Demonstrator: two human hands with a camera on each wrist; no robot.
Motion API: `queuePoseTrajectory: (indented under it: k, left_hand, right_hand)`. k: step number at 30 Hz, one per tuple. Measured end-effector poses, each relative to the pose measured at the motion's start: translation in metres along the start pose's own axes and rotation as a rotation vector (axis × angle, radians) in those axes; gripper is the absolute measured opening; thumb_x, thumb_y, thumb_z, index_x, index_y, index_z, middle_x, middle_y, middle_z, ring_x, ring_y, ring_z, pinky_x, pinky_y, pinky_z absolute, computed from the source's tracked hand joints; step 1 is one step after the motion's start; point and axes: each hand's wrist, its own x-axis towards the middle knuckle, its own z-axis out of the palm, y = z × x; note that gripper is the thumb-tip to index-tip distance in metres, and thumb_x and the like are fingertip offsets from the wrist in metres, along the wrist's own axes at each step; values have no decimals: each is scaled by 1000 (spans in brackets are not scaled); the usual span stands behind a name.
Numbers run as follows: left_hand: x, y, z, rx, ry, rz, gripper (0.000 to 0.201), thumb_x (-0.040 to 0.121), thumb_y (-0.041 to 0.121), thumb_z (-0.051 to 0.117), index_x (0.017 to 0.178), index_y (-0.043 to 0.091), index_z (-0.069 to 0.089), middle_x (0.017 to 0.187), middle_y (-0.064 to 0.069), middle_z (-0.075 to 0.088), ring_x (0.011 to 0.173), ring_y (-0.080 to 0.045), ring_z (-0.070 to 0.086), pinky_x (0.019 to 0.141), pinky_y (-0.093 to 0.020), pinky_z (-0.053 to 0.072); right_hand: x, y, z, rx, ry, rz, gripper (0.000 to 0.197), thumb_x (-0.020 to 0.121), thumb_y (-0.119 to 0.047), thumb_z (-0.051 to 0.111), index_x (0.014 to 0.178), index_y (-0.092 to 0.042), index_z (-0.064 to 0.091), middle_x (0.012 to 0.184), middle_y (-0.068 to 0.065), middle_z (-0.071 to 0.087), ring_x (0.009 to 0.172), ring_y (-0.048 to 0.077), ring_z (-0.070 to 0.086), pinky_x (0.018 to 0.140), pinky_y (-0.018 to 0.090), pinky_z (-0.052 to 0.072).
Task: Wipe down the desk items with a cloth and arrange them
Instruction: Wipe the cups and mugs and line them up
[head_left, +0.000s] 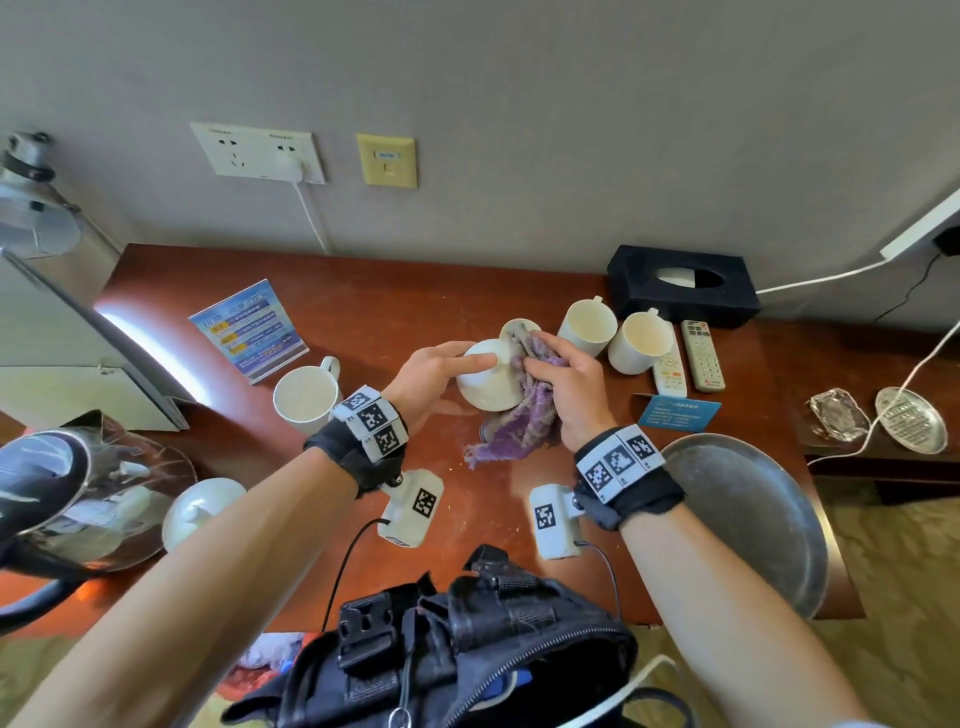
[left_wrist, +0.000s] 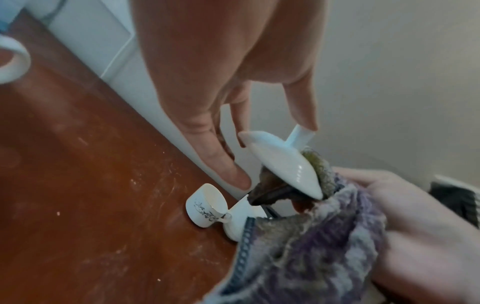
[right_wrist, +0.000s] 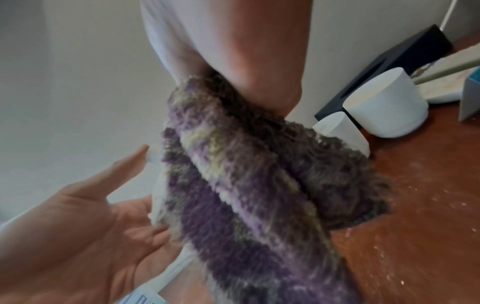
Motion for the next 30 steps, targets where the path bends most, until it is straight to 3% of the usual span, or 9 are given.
queuePoseTrajectory:
  k: [2, 6, 9, 11, 14, 19, 25, 28, 30]
  left_hand:
    - [2, 0, -2, 102, 30, 38, 50, 88, 26, 73, 136, 18, 60, 120, 2, 68, 106, -16, 66, 90, -41, 59]
    - [6, -1, -2, 371, -7, 138, 70, 81, 19, 81, 144, 22, 50, 126, -5, 66, 111, -20, 65, 98, -39, 54]
    - [6, -2, -2, 614, -27, 202, 86, 75, 26, 86, 149, 28, 43, 134, 3, 57, 117, -17, 57, 104, -34, 47]
    - [8, -2, -3, 657, -33, 214, 89, 74, 29, 86, 150, 29, 39, 134, 2, 57, 117, -18, 57, 104, -36, 47]
    - [10, -2, -4, 628, -46, 199, 90, 73, 31, 87, 149, 32, 39, 132, 1, 58, 109, -18, 62, 99, -36, 52]
    - [7, 0, 1, 348, -118, 119, 82, 83, 15, 78, 151, 24, 34, 118, -4, 66, 104, -21, 68, 87, -35, 58]
    - [7, 1, -6, 148, -86, 75, 75, 88, 14, 72, 151, 24, 34, 122, -8, 65, 102, -22, 71, 85, -32, 58]
    - [5, 4, -4, 143, -117, 104, 70, 87, 12, 72, 147, 25, 39, 121, -7, 67, 101, -17, 71, 82, -29, 59]
    - [6, 5, 0, 131, -132, 120, 69, 86, 12, 74, 147, 24, 43, 120, -7, 69, 104, -20, 71, 89, -37, 59]
  right_hand:
    - [4, 1, 0, 40, 16, 47, 35, 87, 5, 65, 114, -17, 69, 120, 12, 68, 106, 24, 68, 93, 37, 56]
    - [9, 4, 1, 121, 57, 109, 39, 88, 5, 62, 125, -6, 65, 112, 15, 71, 99, 27, 70, 83, 36, 58]
    - [13, 6, 4, 167, 74, 131, 36, 88, 2, 63, 122, -7, 67, 112, 16, 72, 103, 29, 70, 86, 40, 58]
    - [14, 5, 5, 179, 53, 127, 33, 89, 0, 64, 121, -6, 68, 111, 16, 72, 105, 31, 69, 87, 41, 58]
    - [12, -1, 6, 212, -6, 119, 29, 91, -2, 63, 119, -5, 69, 110, 17, 72, 103, 32, 70, 81, 38, 59]
    - [4, -5, 10, 191, -96, 63, 27, 94, -3, 59, 119, -8, 69, 111, 15, 73, 105, 29, 70, 93, 40, 56]
    - [7, -1, 7, 117, -8, -29, 33, 92, -5, 62, 123, -14, 67, 120, 8, 71, 114, 22, 66, 104, 44, 49]
    - [2, 0, 12, 162, -75, 6, 30, 93, -5, 61, 118, -18, 69, 121, 11, 70, 114, 26, 66, 104, 47, 49]
    - [-5, 1, 20, 196, -130, 30, 29, 94, -5, 59, 119, -18, 69, 118, 12, 71, 111, 27, 68, 99, 43, 52]
